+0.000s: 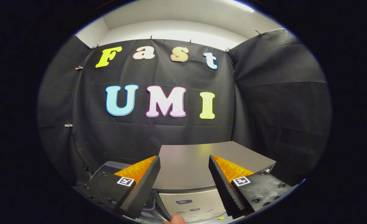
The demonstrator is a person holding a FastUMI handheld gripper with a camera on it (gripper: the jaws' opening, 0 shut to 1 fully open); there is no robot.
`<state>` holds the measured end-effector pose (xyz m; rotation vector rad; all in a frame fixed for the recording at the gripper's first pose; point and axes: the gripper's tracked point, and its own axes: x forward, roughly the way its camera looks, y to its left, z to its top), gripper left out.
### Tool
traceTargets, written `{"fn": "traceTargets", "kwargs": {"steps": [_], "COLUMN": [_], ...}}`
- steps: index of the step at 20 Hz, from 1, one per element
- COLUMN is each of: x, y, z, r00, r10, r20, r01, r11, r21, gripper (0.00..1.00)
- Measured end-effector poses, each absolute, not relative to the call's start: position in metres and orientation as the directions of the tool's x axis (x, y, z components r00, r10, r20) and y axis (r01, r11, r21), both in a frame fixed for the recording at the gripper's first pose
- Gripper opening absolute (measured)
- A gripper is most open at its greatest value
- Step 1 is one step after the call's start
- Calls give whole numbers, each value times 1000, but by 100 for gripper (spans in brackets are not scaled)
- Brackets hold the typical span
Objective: Put the clothes into the washing machine and then close the washing machine lid.
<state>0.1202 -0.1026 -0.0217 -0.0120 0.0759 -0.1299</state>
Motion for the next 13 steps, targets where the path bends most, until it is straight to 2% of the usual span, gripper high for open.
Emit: {"fn": "traceTargets", "kwargs": {"steps": [13], "x": [115], "y": [-105], "z": [-20], "r00": [989], "r10": [-131], "r20": [-63], "r01": [131], "r11": [991], "r21": [-5], "gripper": [98]}}
